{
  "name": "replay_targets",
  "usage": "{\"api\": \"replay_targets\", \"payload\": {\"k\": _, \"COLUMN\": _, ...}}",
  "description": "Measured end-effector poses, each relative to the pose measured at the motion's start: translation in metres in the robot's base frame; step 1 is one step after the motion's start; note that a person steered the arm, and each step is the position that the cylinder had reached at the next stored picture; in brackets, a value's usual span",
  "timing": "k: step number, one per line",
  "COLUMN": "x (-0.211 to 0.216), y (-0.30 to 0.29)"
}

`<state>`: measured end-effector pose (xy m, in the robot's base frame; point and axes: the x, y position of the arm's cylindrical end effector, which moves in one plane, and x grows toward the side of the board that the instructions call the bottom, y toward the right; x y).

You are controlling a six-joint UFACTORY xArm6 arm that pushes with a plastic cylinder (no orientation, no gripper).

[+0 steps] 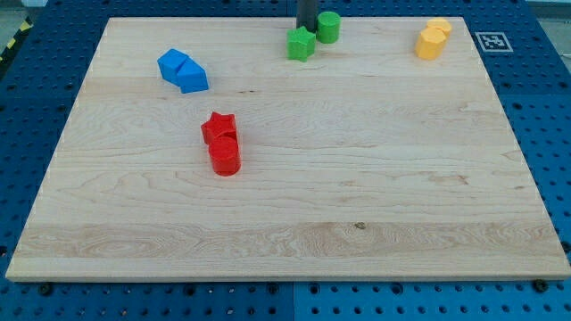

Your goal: Move the green circle to the top right of the board

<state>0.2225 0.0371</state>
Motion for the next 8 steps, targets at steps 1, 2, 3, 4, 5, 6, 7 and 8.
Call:
{"api": "replay_targets", "payload": {"k": 1, "x": 0.000, "y": 0.013}}
{"api": "replay_targets", "payload": {"k": 2, "x": 0.001, "y": 0.031}}
{"api": "replay_targets", "payload": {"k": 3, "x": 0.001, "y": 0.053}}
{"api": "replay_targets", "payload": {"k": 4, "x": 0.004, "y": 0.075}}
{"api": "replay_targets", "payload": {"k": 5, "x": 0.015, "y": 0.097}}
{"api": "replay_targets", "payload": {"k": 6, "x": 0.016, "y": 0.114}}
{"api": "replay_targets", "payload": {"k": 7, "x": 0.016, "y": 0.122}}
{"api": "replay_targets", "payload": {"k": 8, "x": 0.024, "y": 0.105}}
